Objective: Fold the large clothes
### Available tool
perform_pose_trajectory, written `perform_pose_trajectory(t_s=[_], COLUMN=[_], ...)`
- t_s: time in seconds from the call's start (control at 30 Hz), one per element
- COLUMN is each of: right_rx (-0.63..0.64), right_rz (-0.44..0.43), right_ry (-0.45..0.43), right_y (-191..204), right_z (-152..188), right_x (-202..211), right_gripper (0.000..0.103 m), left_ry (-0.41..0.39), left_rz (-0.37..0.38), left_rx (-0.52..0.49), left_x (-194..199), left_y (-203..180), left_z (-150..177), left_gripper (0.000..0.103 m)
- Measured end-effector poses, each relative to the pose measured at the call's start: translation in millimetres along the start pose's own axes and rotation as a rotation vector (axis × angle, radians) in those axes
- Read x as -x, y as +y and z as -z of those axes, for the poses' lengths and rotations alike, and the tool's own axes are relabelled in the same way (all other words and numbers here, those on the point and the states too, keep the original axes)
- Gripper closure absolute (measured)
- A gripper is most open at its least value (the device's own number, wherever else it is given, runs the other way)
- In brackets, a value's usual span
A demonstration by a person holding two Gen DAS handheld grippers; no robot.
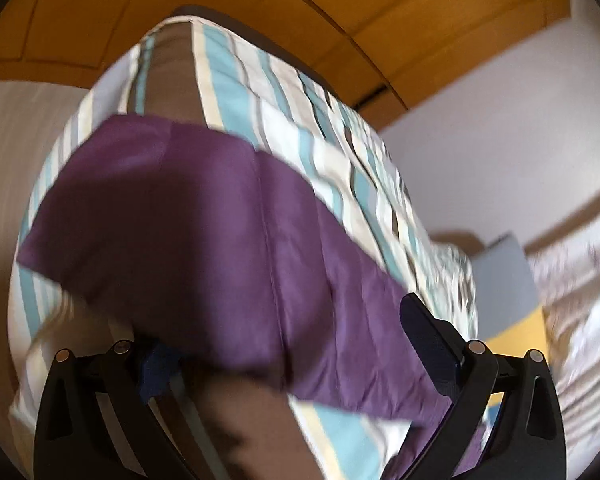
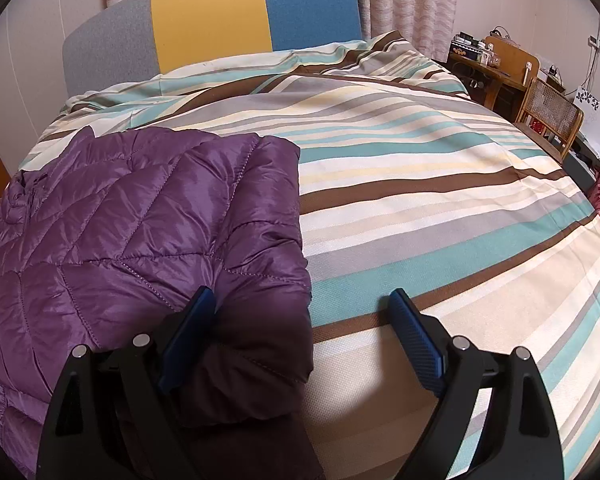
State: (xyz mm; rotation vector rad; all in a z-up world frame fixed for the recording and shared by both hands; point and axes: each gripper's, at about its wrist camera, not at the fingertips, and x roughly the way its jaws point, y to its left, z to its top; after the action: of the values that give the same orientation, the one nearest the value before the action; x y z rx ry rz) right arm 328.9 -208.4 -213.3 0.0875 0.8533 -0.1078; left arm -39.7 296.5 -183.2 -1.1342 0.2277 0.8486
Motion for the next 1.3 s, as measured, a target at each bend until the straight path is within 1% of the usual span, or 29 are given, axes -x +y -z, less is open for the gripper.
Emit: perform_pose_trajectory(t_s=[0.07, 0.1, 0.13, 0.17, 0.23, 0.27, 0.33, 0.4, 0.43, 0.5, 0.6, 0.7, 0.73, 0.9, 1.03, 1.1, 1.3], right_rx=[0.0, 0.0, 0.0, 0.0, 0.0, 0.0, -0.001, -0.001, -0.001, -0.001, -0.003, -0.004, -0.004, -0.004, -0.005, -0.008, -0.012], right_rz=[0.0, 0.0, 0.0, 0.0, 0.0, 0.0, 0.0, -0.001, -0.001, -0.001, -0.002, -0.002, -0.003, -0.002, -0.003, -0.006, -0.008], right_ry=[0.0, 0.0, 0.0, 0.0, 0.0, 0.0, 0.001, 0.001, 0.001, 0.001, 0.001, 0.002, 0.001, 0.002, 0.002, 0.003, 0.004], right_y=[0.0, -0.2, 0.1, 0.0, 0.0, 0.1, 0.0, -0.2, -0.3, 0.0, -0.5, -0.7, -0.8, -0.8, -1.0, -0.8, -0.3], right_z=[0.0, -0.1, 0.0, 0.0, 0.0, 0.0, 0.0, -0.1, -0.1, 0.0, 0.3, 0.4, 0.5, 0.3, 0.3, 0.6, 0.8], right_x=[0.0, 0.0, 0.1, 0.1, 0.1, 0.1, 0.1, 0.2, 0.1, 0.3, 0.4, 0.5, 0.5, 0.4, 0.5, 0.4, 0.3], right_gripper=[0.015, 0.015, 0.015, 0.015, 0.015, 0.015, 0.015, 0.015, 0.015, 0.015, 0.015, 0.015, 0.015, 0.014, 0.014, 0.014, 0.014], left_ry=[-0.029, -0.047, -0.065, -0.073, -0.083, -0.089, -0.107, -0.134, -0.152, -0.177, -0.173, -0.16, -0.161, -0.138, -0.111, -0.097, -0.048], left_rz=[-0.012, -0.028, -0.056, -0.081, -0.115, -0.137, -0.157, -0.165, -0.16, -0.113, -0.06, -0.003, 0.014, 0.085, 0.131, 0.149, 0.217], left_rx=[0.007, 0.002, -0.009, -0.017, -0.027, -0.046, -0.098, -0.173, -0.22, -0.3, -0.376, -0.451, -0.469, -0.594, -0.675, -0.7, -0.824], left_x=[-0.2, 0.1, 0.0, -1.3, -4.6, -5.9, -5.4, -3.5, -1.3, 3.5, 4.3, 7.8, 8.0, 9.2, 5.6, 1.6, 0.7], left_y=[-1.8, -3.7, -6.9, -9.8, -15.4, -22.0, -35.8, -56.7, -70.5, -96.2, -125.2, -153.8, -163.1, -203.7, -228.0, -234.6, -258.3], left_z=[-7.1, -9.0, -11.3, -13.7, -16.8, -17.8, -15.6, -9.3, -4.6, 7.0, 21.2, 41.0, 48.2, 86.8, 114.7, 125.8, 175.6], left_gripper=[0.004, 0.012, 0.025, 0.032, 0.056, 0.06, 0.075, 0.08, 0.082, 0.084, 0.088, 0.088, 0.09, 0.091, 0.091, 0.091, 0.091])
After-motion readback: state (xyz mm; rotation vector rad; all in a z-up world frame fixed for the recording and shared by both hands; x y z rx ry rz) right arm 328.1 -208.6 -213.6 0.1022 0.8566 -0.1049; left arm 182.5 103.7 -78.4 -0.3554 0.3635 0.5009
